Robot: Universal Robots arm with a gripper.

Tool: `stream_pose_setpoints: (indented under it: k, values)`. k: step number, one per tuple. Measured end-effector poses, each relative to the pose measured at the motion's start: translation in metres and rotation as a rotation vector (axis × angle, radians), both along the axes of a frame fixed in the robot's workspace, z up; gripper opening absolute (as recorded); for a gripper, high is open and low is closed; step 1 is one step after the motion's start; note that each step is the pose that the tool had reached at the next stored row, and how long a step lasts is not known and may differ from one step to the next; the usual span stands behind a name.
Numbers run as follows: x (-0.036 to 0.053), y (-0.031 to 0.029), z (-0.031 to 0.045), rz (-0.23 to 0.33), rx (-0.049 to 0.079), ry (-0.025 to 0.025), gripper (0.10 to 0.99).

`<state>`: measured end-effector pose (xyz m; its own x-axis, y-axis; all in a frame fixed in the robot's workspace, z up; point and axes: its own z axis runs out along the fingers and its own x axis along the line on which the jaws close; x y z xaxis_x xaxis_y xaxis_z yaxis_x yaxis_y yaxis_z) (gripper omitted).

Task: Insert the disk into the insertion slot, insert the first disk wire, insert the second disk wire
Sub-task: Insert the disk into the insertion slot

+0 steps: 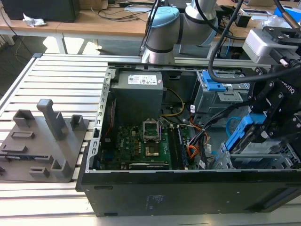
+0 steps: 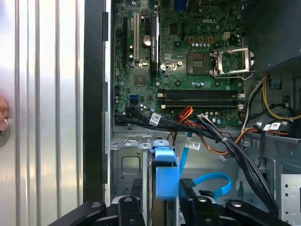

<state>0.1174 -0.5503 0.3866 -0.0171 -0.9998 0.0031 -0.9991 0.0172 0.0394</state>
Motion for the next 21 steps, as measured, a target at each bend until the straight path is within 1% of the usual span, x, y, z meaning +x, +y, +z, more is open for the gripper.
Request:
stream_pose_setpoints:
  k: [3, 4, 8, 9, 10, 21]
  values:
    - [0.0, 0.0, 0.0, 0.0, 0.0, -0.0001, 0.439]
    - [0.0, 0.0, 0.0, 0.0, 0.0, -0.0001, 0.424]
    - [0.0, 0.0, 0.0, 0.0, 0.0, -0.0001, 0.176]
    - [0.0, 0.0, 0.0, 0.0, 0.0, -0.0001, 0.176]
    - [0.0, 0.0, -0.0001, 0.0, 0.0, -0.0001, 0.114]
    - [0.0, 0.0, -0.0001, 0.0, 0.0, -0.0001, 0.106]
